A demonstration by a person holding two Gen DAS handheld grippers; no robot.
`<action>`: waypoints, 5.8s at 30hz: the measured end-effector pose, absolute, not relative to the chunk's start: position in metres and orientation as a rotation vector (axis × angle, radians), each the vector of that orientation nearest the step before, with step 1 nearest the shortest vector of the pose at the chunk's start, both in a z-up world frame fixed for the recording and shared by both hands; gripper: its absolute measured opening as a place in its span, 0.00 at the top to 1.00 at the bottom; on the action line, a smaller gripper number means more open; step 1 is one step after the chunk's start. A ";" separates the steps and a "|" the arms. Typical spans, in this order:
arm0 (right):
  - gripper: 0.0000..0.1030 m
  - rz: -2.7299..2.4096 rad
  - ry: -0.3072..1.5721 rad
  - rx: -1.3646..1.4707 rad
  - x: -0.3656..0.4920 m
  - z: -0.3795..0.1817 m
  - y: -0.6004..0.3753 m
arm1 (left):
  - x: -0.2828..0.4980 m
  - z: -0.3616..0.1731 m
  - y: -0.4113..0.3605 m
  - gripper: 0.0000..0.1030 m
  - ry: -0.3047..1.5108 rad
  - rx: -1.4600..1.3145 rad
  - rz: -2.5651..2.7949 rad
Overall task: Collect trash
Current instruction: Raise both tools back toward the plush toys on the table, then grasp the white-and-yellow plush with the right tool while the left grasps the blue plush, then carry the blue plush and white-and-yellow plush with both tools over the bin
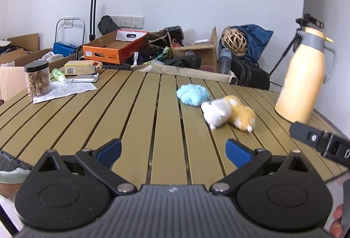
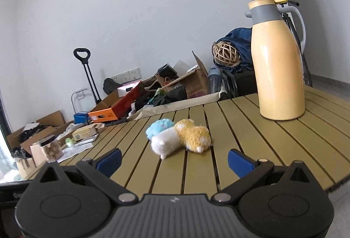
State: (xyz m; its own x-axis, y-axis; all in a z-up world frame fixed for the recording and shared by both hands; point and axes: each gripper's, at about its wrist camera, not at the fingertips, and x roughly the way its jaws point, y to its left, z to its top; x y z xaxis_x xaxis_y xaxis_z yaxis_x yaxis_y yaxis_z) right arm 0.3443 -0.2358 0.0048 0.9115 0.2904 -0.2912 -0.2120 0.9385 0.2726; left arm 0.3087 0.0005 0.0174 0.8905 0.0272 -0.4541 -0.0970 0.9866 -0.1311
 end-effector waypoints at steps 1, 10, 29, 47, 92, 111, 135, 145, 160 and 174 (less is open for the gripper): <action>0.00 0.261 0.334 0.235 0.350 0.004 -0.234 | 0.315 0.018 0.003 0.00 0.464 -0.162 0.068; 0.00 0.245 0.372 0.109 0.412 0.007 -0.211 | 0.367 0.021 0.022 0.00 0.458 -0.172 0.088; 0.00 0.204 0.633 -0.357 0.554 -0.031 -0.160 | 0.426 -0.012 0.050 0.00 0.543 -0.170 0.112; 0.44 0.259 0.628 -0.332 0.570 -0.037 -0.141 | 0.431 -0.014 0.071 0.00 0.549 -0.196 0.148; 0.54 -0.077 0.373 0.448 0.451 -0.038 -0.366 | 0.430 -0.003 0.001 0.00 0.505 -0.082 0.018; 0.53 -0.122 0.345 0.506 0.440 -0.055 -0.407 | 0.552 0.005 -0.060 0.00 0.636 0.056 0.007; 0.53 -0.180 0.319 0.482 0.444 -0.058 -0.405 | 0.667 -0.035 -0.055 0.00 0.790 -0.007 0.149; 0.53 -0.176 0.323 0.473 0.448 -0.058 -0.403 | 0.667 -0.043 -0.054 0.18 0.823 -0.047 0.151; 0.53 -0.141 0.303 0.479 0.442 -0.050 -0.401 | 0.635 -0.017 -0.055 0.22 0.756 -0.025 0.146; 0.53 -0.084 0.264 0.486 0.423 -0.036 -0.398 | 0.560 0.023 -0.066 0.22 0.689 0.023 0.117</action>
